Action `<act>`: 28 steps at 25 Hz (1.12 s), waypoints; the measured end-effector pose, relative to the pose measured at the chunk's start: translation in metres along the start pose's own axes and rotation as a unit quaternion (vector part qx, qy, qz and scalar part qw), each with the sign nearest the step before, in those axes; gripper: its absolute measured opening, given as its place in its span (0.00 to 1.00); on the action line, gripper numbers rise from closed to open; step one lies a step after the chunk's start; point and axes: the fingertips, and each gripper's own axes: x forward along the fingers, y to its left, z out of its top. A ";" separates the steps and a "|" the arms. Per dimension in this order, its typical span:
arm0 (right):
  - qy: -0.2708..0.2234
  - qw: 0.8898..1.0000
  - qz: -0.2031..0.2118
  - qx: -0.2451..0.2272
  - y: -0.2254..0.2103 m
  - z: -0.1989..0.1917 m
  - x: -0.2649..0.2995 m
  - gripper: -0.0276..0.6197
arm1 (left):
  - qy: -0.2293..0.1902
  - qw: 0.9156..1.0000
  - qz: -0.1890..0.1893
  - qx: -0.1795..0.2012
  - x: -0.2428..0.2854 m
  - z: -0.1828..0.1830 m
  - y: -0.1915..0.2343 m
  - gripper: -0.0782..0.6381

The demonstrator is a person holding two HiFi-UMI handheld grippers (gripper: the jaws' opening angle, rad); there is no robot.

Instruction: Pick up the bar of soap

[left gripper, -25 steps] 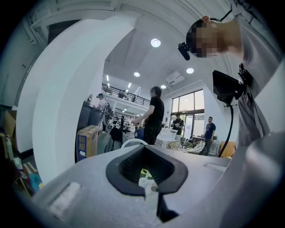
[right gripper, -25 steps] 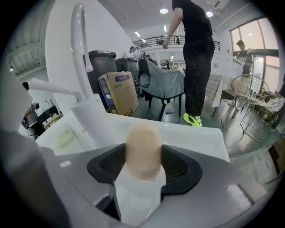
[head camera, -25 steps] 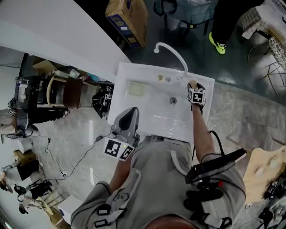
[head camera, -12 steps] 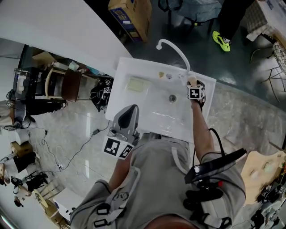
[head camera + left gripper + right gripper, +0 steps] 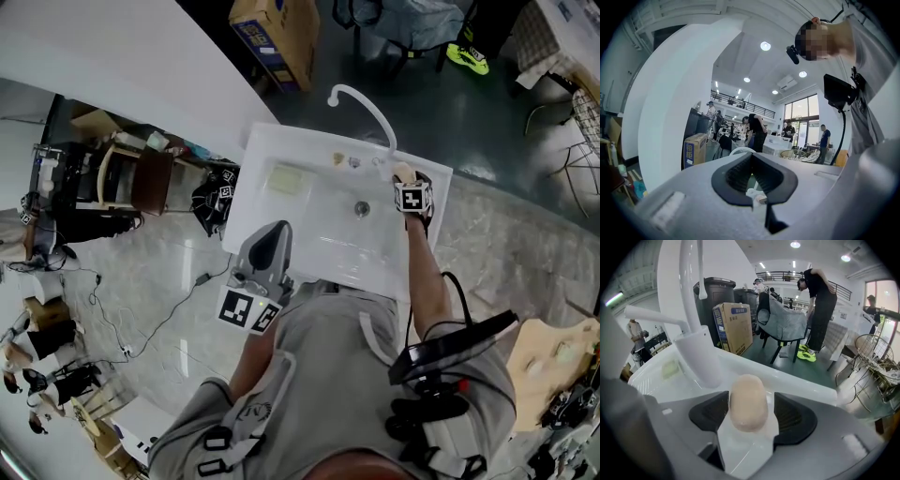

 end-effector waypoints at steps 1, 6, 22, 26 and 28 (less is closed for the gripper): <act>-0.007 1.000 -0.002 0.002 -0.002 0.002 -0.002 0.52 | -0.001 1.000 -0.002 0.000 0.000 0.001 0.000 0.09; -0.073 0.997 -0.017 0.023 -0.011 0.024 -0.045 0.55 | -0.009 1.000 -0.026 0.001 0.008 0.005 -0.010 0.09; -0.347 0.938 0.003 -0.007 0.108 0.142 -0.354 0.54 | -0.068 0.983 -0.172 0.000 0.029 0.035 -0.043 0.09; -0.392 0.919 0.016 -0.037 0.159 0.160 -0.408 0.54 | -0.071 0.977 -0.197 0.026 0.019 0.043 -0.044 0.09; -0.406 0.912 0.020 -0.050 0.184 0.164 -0.422 0.54 | -0.072 0.974 -0.210 0.044 0.013 0.044 -0.044 0.09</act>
